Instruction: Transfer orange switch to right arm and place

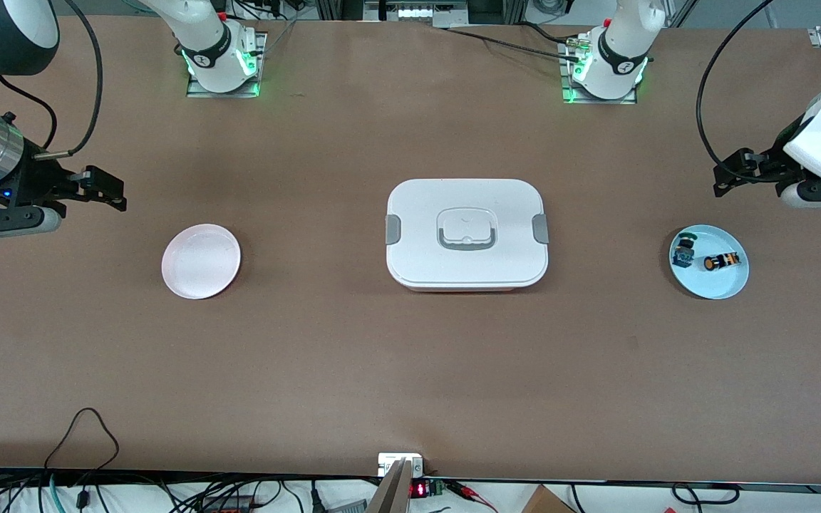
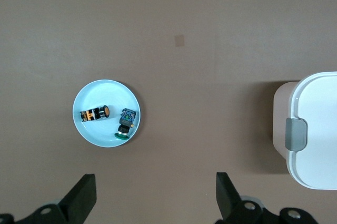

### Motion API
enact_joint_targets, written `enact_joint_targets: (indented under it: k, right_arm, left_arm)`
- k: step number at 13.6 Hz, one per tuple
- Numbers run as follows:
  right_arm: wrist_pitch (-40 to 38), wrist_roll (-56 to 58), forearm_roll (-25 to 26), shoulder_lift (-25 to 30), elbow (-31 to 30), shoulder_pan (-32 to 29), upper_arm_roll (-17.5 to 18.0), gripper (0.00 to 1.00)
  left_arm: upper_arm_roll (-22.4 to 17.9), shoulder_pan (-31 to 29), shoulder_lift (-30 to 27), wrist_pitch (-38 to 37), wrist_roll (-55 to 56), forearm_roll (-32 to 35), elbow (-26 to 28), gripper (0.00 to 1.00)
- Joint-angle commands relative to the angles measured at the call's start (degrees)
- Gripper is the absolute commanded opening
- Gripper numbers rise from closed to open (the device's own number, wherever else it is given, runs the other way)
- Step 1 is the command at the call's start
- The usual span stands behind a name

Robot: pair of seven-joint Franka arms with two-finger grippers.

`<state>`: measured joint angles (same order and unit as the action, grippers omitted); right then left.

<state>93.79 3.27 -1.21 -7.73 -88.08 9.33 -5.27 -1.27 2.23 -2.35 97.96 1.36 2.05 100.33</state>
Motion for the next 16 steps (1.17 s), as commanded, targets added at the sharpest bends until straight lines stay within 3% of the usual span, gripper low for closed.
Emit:
enact_joint_targets:
  k: [1, 7, 16]
  right_arm:
    - [0.8, 0.1, 0.9, 1.1, -1.2, -0.2, 0.2, 1.00]
    - [1.0, 0.1, 0.9, 1.1, -1.2, -0.2, 0.3, 1.00]
    - [1.0, 0.1, 0.8, 1.1, -1.2, -0.1, 0.3, 1.00]
  left_arm:
    - [-0.2, 0.1, 1.2, -1.5, -0.9, 0.6, -2.3, 1.00]
    - [-0.2, 0.1, 4.1, -5.5, -0.7, 0.9, -6.9, 1.00]
    - [-0.2, 0.1, 4.5, -6.2, -0.7, 0.8, -7.2, 1.00]
